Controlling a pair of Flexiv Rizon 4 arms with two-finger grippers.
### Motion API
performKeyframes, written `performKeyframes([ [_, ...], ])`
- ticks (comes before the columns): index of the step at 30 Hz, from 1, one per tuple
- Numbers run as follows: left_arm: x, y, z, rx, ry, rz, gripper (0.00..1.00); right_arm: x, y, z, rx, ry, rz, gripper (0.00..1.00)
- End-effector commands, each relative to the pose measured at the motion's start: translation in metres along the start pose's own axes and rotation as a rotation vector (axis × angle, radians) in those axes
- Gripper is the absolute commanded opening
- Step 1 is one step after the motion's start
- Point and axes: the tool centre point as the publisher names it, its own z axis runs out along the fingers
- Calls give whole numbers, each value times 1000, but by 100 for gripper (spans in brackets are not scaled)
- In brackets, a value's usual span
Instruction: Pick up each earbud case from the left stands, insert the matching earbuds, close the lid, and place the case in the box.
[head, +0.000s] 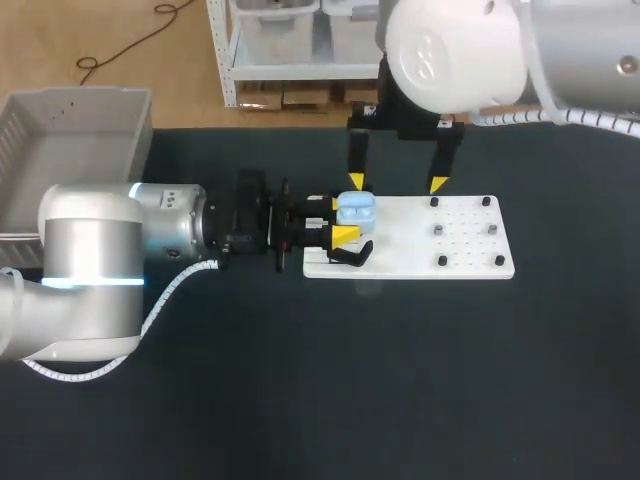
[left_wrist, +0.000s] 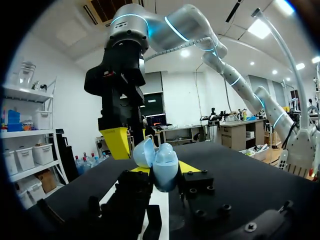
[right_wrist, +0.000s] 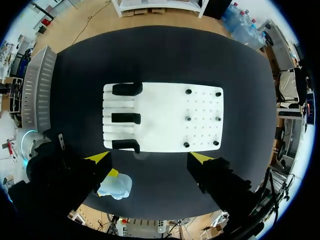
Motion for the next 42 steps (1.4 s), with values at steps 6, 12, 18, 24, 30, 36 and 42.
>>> performKeyframes([
  [6, 5, -1, 0, -3, -13, 3, 0, 20, 5, 5, 6, 53, -10, 100],
  [12, 5, -1, 0, -3, -13, 3, 0, 27, 4, 1, -2, 55, -10, 100],
  [18, 5, -1, 0, -3, -13, 3, 0, 30, 4, 4, 3, 72, -14, 100],
  [24, 5, -1, 0, -3, -13, 3, 0, 27, -5, -15, 9, -69, 27, 100],
  [30, 5, -1, 0, -3, -13, 3, 0, 31, -25, -48, -16, -216, 49, 100],
  [36, -10, 13, -20, -85, 1, -14, 0, 49, -49, -76, -74, -325, 39, 100],
  [42, -42, 35, -55, -222, 20, -21, 0, 68, -52, -86, -83, -388, -30, 100],
])
